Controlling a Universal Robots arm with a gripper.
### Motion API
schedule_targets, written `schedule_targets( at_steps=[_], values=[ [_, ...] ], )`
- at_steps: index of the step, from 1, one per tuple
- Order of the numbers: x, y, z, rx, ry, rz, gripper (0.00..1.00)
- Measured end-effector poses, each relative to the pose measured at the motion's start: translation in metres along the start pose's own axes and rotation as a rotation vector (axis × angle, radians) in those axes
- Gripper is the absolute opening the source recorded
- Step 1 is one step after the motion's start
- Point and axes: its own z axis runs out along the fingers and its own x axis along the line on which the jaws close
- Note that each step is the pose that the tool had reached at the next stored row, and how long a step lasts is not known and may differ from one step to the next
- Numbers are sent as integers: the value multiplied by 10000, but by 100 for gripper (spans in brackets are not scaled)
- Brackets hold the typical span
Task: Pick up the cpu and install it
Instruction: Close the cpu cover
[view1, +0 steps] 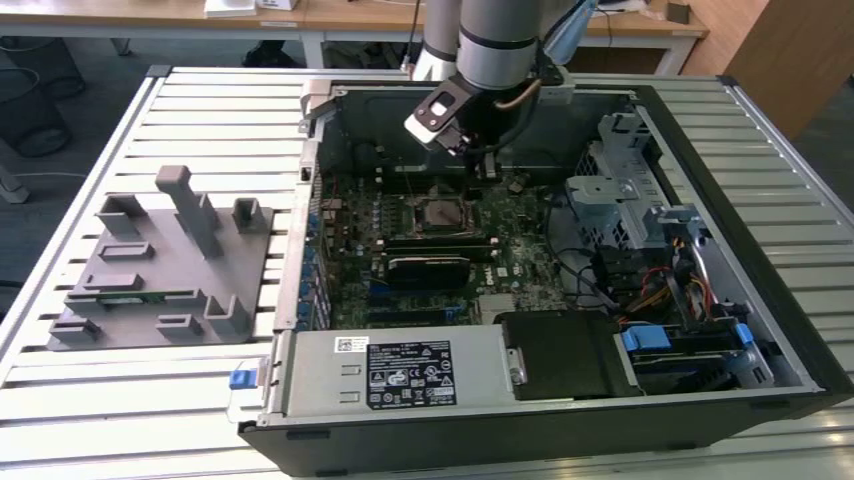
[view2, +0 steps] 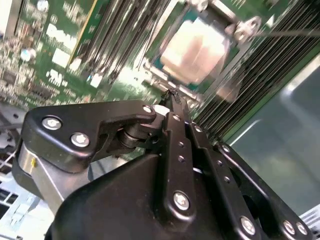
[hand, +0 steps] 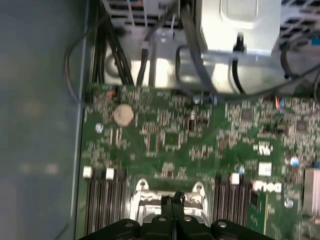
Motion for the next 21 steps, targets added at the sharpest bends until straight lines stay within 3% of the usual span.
schedule_targets(
  at_steps=[7,14,21],
  values=[
    [9,-194,14,1,-2,-1,11],
    [20,-393,89,0,-2,-1,11],
    [26,-515,144,1,-2,-1,11]
  ],
)
